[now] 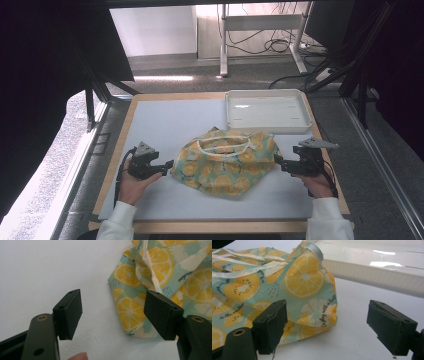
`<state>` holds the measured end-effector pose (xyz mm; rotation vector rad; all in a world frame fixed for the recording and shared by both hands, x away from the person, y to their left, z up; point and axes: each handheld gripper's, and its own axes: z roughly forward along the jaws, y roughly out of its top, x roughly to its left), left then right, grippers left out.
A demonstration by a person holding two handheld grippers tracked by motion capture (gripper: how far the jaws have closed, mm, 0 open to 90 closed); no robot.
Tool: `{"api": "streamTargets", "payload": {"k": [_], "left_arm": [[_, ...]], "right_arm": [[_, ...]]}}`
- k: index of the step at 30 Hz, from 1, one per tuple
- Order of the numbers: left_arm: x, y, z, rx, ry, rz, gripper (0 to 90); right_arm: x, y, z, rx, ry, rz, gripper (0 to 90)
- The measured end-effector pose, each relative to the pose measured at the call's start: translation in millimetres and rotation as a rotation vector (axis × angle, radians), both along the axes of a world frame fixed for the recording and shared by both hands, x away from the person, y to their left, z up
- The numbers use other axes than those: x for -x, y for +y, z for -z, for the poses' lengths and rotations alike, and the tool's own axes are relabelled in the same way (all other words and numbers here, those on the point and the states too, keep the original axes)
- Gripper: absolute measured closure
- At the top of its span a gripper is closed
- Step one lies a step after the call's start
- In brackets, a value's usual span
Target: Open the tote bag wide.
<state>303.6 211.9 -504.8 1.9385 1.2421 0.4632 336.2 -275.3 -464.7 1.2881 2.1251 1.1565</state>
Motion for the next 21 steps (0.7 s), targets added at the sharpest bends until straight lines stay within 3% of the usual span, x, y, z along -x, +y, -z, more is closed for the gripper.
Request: {"api": "streamTargets", "payload": {"k": [5,12,21], "left_arm": [[2.6,-3.0,-0.2,-0.019,-0.007,-0.002,31.4],[3.6,-0.7,-3.4,-0.011,0.0,0.0,31.6],[-1.4,4.8,-10.3,-0.026,-0.006,0.008,31.4]], "right_arm": [[1.3,4.5,-0.7,0.021,-0.002,-0.01,16.8],[-0.3,6.9,-1.8,0.05,-0.003,-0.008,17.4],[-5.2,13.8,4.2,0.064,0.025,-0.023,17.6]]}}
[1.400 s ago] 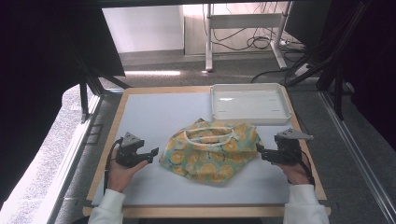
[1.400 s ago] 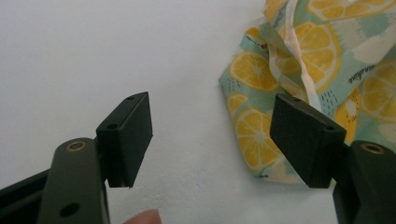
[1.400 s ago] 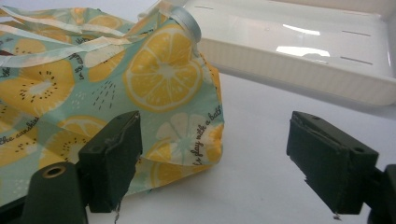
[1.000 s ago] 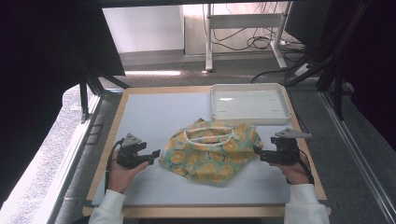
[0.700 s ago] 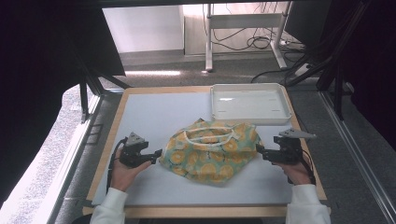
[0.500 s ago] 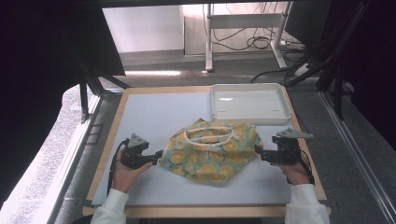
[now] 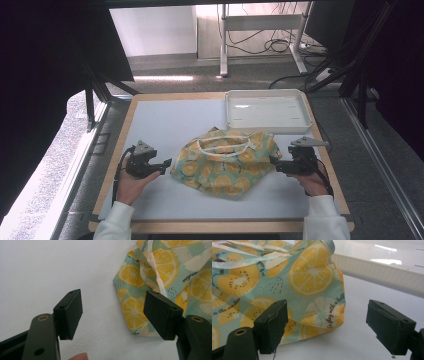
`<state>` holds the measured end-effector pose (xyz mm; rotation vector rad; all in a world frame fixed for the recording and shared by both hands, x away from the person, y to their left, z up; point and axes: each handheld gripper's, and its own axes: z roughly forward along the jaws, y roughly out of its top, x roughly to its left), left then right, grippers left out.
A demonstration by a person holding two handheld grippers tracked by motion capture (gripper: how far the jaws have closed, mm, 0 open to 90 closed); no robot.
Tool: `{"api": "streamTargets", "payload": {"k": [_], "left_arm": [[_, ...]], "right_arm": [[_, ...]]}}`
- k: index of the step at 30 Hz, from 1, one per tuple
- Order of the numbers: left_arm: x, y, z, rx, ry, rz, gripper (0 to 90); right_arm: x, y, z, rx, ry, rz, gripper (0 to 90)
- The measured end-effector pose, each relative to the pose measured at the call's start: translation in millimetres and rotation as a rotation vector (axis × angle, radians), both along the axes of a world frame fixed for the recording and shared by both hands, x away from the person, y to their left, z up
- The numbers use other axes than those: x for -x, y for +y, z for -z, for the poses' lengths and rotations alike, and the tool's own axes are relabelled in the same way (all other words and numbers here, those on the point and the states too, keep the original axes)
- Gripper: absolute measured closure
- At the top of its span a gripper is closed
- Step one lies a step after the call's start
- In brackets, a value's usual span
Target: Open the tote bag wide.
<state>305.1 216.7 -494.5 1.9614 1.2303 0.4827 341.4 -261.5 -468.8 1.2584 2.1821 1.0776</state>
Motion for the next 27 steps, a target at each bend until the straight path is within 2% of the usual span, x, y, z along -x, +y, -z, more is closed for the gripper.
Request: {"api": "streamTargets", "payload": {"k": [4,8,14,18,27], "left_arm": [[-2.4,-2.0,-7.4,0.004,-0.011,0.02,31.6],[-10.1,-7.0,-14.8,-0.018,-0.024,0.031,31.6],[-16.8,-8.0,-23.7,0.0,-0.036,0.045,31.4],[-16.7,-6.5,-27.2,-0.003,-0.028,0.026,31.4],[-16.8,-10.5,-38.8,0.016,-0.032,0.024,31.2]], "right_arm": [[-1.8,1.6,0.5,-0.006,0.003,-0.009,17.7],[-1.6,6.6,0.5,-0.006,0.002,-0.034,17.7],[-4.5,7.4,1.8,-0.002,0.012,-0.031,17.7],[-4.1,7.6,0.9,-0.008,0.002,-0.033,17.7],[-3.2,10.3,1.0,-0.006,-0.004,-0.037,17.7]]}}
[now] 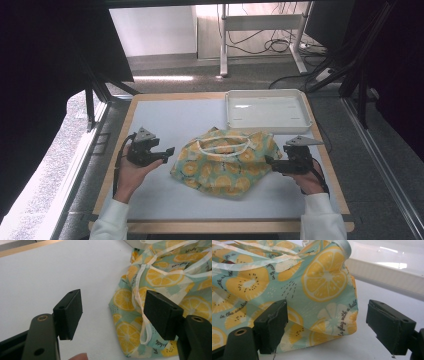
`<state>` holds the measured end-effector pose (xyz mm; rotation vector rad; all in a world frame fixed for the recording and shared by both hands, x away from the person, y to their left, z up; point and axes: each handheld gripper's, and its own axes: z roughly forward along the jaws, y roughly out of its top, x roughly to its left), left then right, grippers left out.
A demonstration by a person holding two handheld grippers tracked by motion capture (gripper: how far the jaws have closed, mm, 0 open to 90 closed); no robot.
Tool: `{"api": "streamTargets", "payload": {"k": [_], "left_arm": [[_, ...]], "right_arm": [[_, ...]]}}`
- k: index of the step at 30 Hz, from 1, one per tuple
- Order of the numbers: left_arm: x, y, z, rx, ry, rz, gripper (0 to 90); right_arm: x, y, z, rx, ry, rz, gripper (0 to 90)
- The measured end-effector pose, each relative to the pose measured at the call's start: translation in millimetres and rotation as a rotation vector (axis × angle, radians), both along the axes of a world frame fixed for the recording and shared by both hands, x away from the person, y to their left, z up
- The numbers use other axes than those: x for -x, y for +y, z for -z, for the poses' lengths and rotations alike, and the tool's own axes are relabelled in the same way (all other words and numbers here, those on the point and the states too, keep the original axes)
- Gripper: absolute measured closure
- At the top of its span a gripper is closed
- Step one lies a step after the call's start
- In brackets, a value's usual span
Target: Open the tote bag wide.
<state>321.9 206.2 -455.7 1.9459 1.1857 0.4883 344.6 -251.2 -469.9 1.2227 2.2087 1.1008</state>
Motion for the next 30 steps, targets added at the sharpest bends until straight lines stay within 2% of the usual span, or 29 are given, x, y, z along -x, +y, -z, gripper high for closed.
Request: {"api": "streamTargets", "payload": {"k": [8,13,20,23,26,28,30], "left_arm": [[-8.6,-11.1,-3.2,0.012,0.0,0.049,31.2],[-12.9,-15.6,-13.7,0.018,-0.019,0.049,31.5],[-23.4,-31.4,-29.5,0.021,-0.05,0.091,32.2],[-28.2,-37.0,-30.2,0.022,-0.048,0.107,32.8],[-33.9,-39.5,-27.0,0.029,-0.053,0.127,33.9],[-39.7,-39.8,-21.8,0.022,-0.039,0.132,34.6],[-45.0,-40.1,-16.0,0.008,-0.024,0.134,35.2]], "right_arm": [[-2.1,-0.1,1.6,0.006,0.007,0.006,17.7],[-1.6,-2.0,0.1,0.0,0.003,0.012,18.0],[-1.4,-3.8,-0.6,-0.005,0.001,0.018,18.0],[-1.7,-5.1,-0.6,-0.005,0.002,0.022,18.0],[-0.9,-5.8,-3.0,-0.048,0.008,0.006,18.0],[-0.6,-5.9,-4.7,-0.067,0.008,0.005,18.0],[-0.7,-6.5,-4.3,-0.064,0.009,0.006,17.9]]}}
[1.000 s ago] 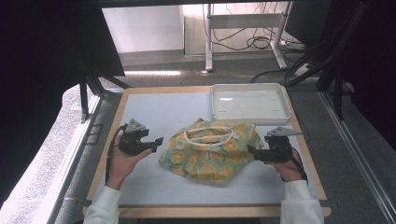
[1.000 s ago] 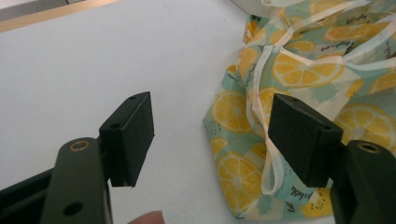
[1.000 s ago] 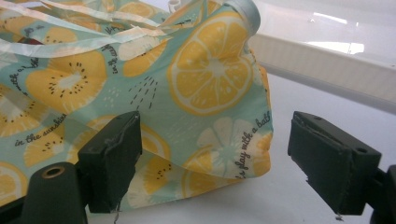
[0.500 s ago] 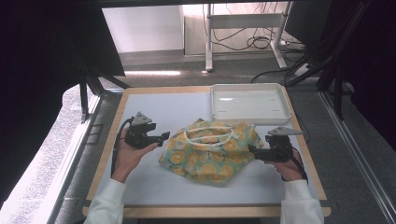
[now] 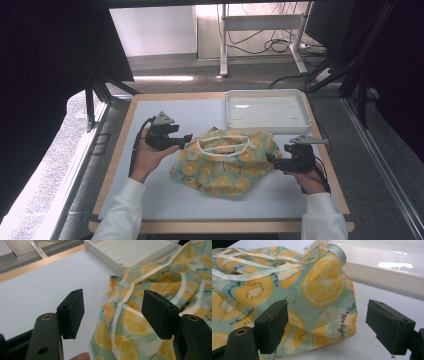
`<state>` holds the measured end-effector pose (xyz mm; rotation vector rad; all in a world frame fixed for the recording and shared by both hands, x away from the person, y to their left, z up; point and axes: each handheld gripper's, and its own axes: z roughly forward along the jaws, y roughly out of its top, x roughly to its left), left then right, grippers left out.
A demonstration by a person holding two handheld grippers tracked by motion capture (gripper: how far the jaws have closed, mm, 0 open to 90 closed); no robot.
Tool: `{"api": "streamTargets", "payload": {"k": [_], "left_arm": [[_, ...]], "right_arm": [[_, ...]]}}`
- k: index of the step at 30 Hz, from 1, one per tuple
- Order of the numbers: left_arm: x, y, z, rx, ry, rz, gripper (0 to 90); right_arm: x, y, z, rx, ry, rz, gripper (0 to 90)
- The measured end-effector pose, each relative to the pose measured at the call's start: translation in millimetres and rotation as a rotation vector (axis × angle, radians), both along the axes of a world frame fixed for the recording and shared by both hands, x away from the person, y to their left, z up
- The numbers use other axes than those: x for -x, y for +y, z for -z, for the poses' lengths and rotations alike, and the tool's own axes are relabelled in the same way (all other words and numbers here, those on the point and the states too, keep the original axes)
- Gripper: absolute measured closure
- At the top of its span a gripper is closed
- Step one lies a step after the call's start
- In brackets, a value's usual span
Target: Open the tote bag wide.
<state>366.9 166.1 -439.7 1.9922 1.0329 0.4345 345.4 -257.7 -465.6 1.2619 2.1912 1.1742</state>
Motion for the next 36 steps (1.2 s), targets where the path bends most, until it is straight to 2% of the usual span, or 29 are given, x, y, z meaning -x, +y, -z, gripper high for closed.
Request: {"api": "streamTargets", "payload": {"k": [6,9,20,27,32,36], "left_arm": [[-8.8,-1.7,10.2,0.007,0.037,0.026,36.0],[-8.9,-3.0,12.0,-0.01,0.043,0.036,36.8],[-10.4,-0.8,26.0,-0.025,0.086,0.03,40.2],[-15.5,-4.4,42.5,-0.066,0.113,0.041,51.6],[-17.2,-12.0,48.0,-0.083,0.126,0.067,58.3],[-17.5,-16.7,51.5,-0.098,0.135,0.069,69.3]], "right_arm": [[-0.8,-1.2,0.9,0.001,0.002,0.007,17.9],[-0.7,-0.5,1.4,0.008,0.003,0.008,17.7],[-1.6,0.3,3.7,0.023,0.011,0.013,17.4],[-1.9,-0.1,4.4,0.028,0.014,0.02,17.3],[-2.3,0.2,5.1,0.031,0.012,0.021,17.2],[-2.4,-0.7,4.8,0.029,0.012,0.025,17.2]]}}
